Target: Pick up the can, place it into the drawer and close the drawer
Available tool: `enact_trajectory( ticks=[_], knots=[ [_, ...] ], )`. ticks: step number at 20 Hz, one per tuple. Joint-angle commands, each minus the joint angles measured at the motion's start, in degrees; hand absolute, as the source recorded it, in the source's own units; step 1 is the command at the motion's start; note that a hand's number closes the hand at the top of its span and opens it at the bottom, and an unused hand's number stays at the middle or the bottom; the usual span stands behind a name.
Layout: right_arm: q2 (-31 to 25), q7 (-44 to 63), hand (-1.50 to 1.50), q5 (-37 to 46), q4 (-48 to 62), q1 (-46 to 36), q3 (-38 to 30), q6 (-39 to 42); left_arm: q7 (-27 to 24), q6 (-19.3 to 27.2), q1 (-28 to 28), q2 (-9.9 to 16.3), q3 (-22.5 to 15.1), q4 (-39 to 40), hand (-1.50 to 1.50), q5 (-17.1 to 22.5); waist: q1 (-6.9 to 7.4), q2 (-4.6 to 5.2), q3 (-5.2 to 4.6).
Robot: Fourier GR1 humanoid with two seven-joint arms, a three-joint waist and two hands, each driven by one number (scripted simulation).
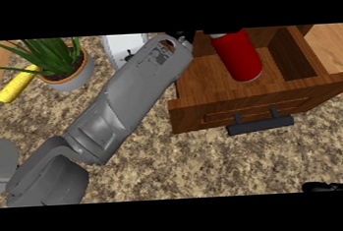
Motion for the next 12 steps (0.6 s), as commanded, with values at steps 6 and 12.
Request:
enact_trajectory(
  ticks=[6,12],
  knots=[
    [-0.4,1.0,-1.5,0.7,0.4,-2.2,1.2,-0.2,-2.4,4.6,3.0,0.0,-2.7,-0.1,-1.5,2.7,-0.79,0.25,-0.03],
    [-0.3,2.0,-1.5,-0.4,-1.5,-0.9,1.8,0.6,-2.4,8.9,3.5,0.0,-4.5,-0.9,-1.5,4.3,-1.31,0.11,-0.03]
  ],
)
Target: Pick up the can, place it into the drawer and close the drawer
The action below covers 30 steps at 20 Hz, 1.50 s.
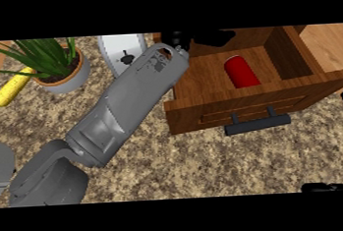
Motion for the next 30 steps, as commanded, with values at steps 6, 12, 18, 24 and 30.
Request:
enact_trajectory(
  ticks=[6,12,18,24,30],
  knots=[
    [-3.5,-0.9,-1.5,5.9,-4.2,-0.9,-0.1,0.0,-1.3,3.2,0.8,0.0,-0.1,-1.1,-1.5,4.0,-0.35,0.06,-0.07],
    [-6.4,-1.7,-1.5,13.9,-7.2,-3.9,3.1,0.2,-1.4,2.7,0.0,0.0,0.9,-1.2,-1.5,7.1,0.4,0.14,-0.12],
    [-8.1,-6.6,-1.5,23.7,-3.8,-4.8,5.9,-0.5,-3.8,4.1,1.1,0.0,0.4,-5.4,-1.5,10.3,2.34,-0.32,-0.06],
    [-10.2,-8.2,-1.5,40.1,-0.5,-5.6,12.4,-3.3,-5.9,5.4,1.6,0.0,0.1,-5.9,-1.5,10.3,4.99,-0.83,-0.12],
    [-11.9,-10.2,-1.5,53.2,7.7,-6.7,18.5,-6.6,-1.9,5.9,0.7,0.0,-0.8,-7.6,-1.5,10.4,6.81,-1.46,-0.11]
  ],
)
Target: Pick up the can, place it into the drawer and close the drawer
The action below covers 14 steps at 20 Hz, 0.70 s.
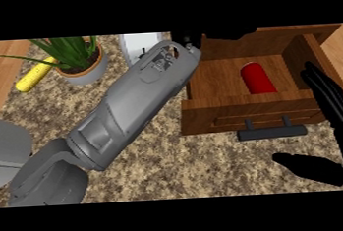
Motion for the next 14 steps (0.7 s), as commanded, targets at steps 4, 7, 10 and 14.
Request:
enact_trajectory(
  ticks=[4,7,10,14],
  knots=[
    [0.2,-3.3,-1.5,14.0,14.5,-2.4,5.4,-6.8,1.6,0.0,-0.4,1.0,1.5,-0.7,-1.5,-1.2,2.38,-0.47,0.01],
    [1.8,-0.4,-1.5,20.2,19.8,-5.9,7.4,-9.4,5.7,-0.2,-1.2,2.1,0.7,-3.0,-1.5,-2.3,2.94,-0.76,-0.01],
    [4.8,-2.4,-1.5,19.4,23.9,-6.9,6.0,-15.0,7.6,-0.5,1.0,5.8,1.0,-6.1,-1.5,-3.8,3.1,-0.9,0.0],
    [5.7,-4.2,-1.5,20.2,35.6,-12.0,3.5,-19.2,10.1,-0.7,5.0,7.9,-0.5,-12.0,-1.5,-5.7,3.9,-0.95,0.0]
  ],
)
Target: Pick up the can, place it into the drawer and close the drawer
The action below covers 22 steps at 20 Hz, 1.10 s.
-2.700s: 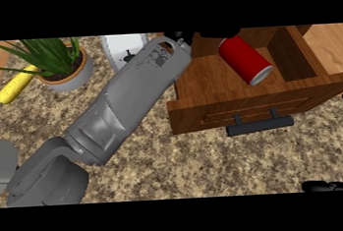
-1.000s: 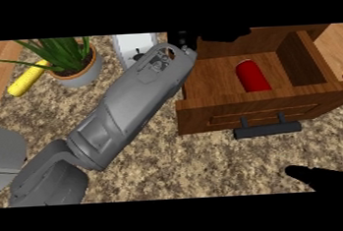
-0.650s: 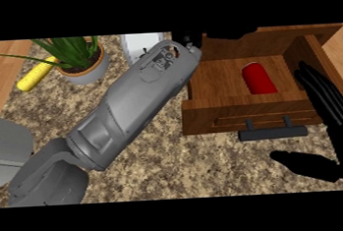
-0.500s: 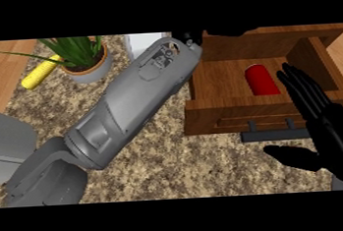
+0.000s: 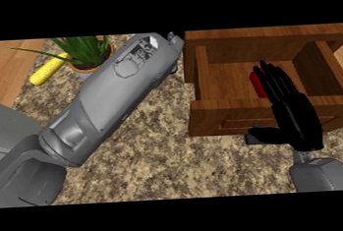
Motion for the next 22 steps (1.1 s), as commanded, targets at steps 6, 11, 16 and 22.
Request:
enact_trajectory(
  ticks=[6,11,16,22],
  knots=[
    [1.8,-4.0,-1.5,4.1,19.5,-5.9,-3.4,-11.4,8.3,-1.1,5.1,9.3,-1.6,-13.3,-1.5,-3.0,1.34,-0.25,0.02],
    [1.2,-6.4,-1.5,5.2,28.4,-9.9,-5.7,-15.5,10.6,-1.7,7.0,11.9,-1.8,-17.3,-1.5,-3.4,1.99,0.03,0.07],
    [2.8,-3.9,-1.5,9.1,35.9,-17.1,-7.2,-20.0,11.8,-1.0,11.2,14.2,-2.3,-21.8,-1.5,-4.4,2.66,0.3,0.05],
    [2.7,-4.0,-1.5,9.8,46.8,-26.6,-11.1,-25.7,13.6,-1.6,15.1,17.6,-1.5,-27.0,-1.5,-4.7,2.9,0.63,0.07]
  ],
)
